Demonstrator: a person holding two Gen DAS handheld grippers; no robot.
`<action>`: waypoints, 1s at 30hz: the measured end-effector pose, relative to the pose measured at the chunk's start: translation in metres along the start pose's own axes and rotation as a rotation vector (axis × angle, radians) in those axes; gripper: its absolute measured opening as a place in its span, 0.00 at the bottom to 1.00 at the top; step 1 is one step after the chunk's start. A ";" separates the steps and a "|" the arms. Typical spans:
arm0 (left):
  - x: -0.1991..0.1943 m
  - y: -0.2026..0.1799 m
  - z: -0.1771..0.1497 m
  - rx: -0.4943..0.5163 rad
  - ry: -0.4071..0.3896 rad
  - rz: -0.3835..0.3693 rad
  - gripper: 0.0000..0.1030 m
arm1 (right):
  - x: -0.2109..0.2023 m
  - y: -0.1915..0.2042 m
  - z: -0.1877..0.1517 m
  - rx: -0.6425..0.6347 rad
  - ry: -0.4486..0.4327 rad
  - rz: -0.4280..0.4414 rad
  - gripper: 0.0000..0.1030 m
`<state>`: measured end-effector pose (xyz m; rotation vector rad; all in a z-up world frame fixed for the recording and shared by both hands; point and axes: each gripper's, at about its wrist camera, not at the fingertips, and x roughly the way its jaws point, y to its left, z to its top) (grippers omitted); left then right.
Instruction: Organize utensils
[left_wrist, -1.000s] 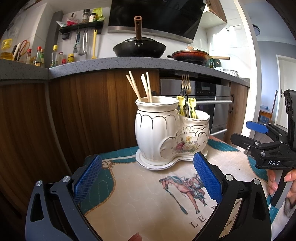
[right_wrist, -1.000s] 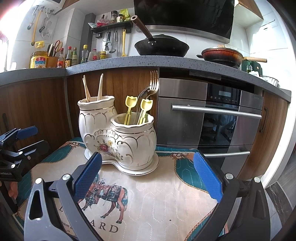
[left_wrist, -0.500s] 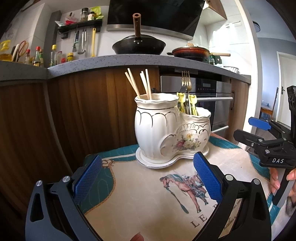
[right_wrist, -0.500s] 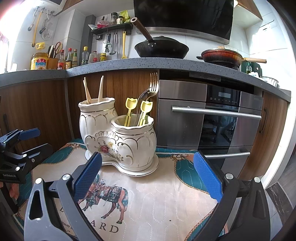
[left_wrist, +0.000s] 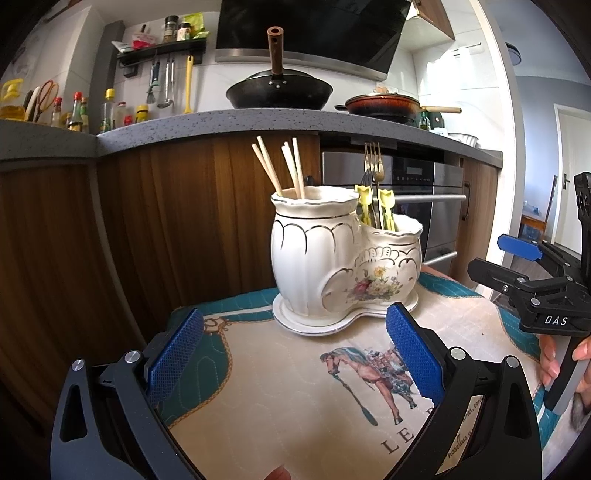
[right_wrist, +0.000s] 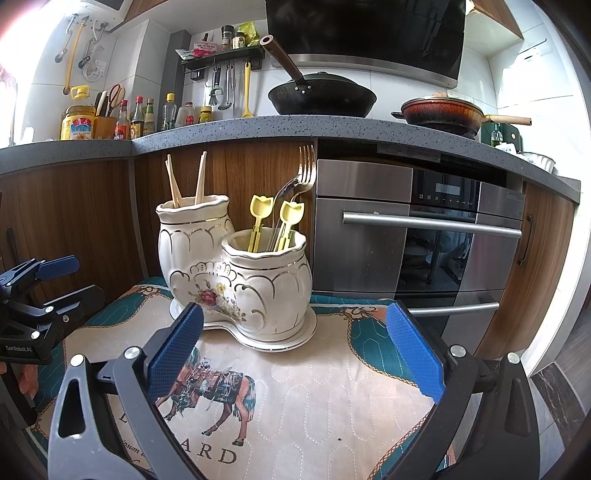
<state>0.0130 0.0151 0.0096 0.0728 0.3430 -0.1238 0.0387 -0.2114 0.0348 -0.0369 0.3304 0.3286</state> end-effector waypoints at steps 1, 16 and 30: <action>0.000 0.000 0.000 0.000 0.000 0.000 0.95 | 0.000 0.000 0.000 0.000 0.000 0.000 0.95; -0.001 0.002 0.000 -0.009 -0.002 0.010 0.95 | 0.000 0.000 0.000 0.002 0.000 0.001 0.95; 0.002 -0.001 0.000 -0.004 0.013 0.009 0.95 | 0.000 -0.001 0.000 0.003 0.001 0.001 0.95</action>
